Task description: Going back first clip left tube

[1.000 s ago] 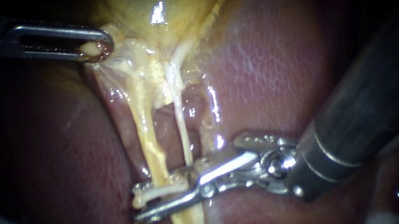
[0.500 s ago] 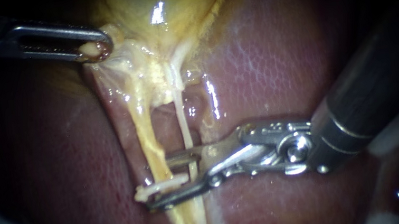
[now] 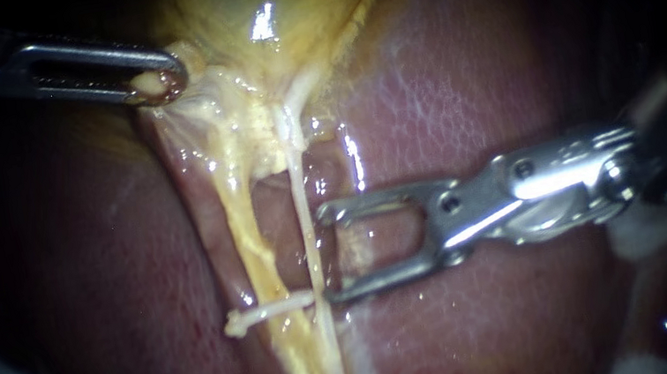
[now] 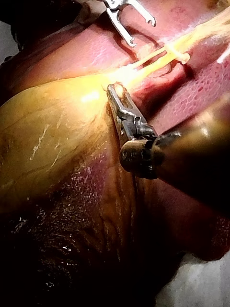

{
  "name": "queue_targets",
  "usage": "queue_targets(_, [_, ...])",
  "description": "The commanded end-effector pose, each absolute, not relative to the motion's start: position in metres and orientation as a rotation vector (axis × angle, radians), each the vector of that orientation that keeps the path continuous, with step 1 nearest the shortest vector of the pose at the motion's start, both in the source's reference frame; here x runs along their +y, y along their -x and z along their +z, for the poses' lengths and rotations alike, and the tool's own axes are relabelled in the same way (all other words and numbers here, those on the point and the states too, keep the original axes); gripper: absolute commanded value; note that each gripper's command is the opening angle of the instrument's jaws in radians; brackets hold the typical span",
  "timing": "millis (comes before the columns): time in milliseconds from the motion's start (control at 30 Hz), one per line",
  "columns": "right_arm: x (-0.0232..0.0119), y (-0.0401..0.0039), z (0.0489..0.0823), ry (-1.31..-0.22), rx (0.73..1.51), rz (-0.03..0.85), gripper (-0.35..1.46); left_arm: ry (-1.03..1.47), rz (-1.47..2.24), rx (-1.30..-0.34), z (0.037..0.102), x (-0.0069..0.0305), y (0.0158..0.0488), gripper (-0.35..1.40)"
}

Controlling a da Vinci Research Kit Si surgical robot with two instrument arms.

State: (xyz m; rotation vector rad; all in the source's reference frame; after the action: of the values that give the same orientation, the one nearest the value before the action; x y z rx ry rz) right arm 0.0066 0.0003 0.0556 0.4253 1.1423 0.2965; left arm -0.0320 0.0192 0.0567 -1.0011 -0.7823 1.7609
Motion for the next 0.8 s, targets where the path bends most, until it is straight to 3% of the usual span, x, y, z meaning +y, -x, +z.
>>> queue_targets(33, [0.0003, -0.0060, 0.0555, -0.419, 1.126, 0.289, 0.50, 1.001, 1.761, -0.782, 0.0567, 0.0192, 0.0320, -0.35])
queue_targets(167, [0.0004, -0.0040, 0.0551, -0.395, 1.084, 0.264, 0.50, 1.001, 1.761, -0.782, 0.0567, 0.0192, 0.0320, -0.35])
queue_targets(500, [0.0010, -0.0024, 0.0545, -0.365, 1.089, 0.220, 0.50, 1.003, 1.763, -0.773, 0.0576, 0.0187, 0.0325, -0.35])
queue_targets(800, [0.0013, -0.0013, 0.0539, -0.362, 1.093, 0.203, 0.50, 1.010, 1.777, -0.780, 0.0611, 0.0172, 0.0349, -0.35])
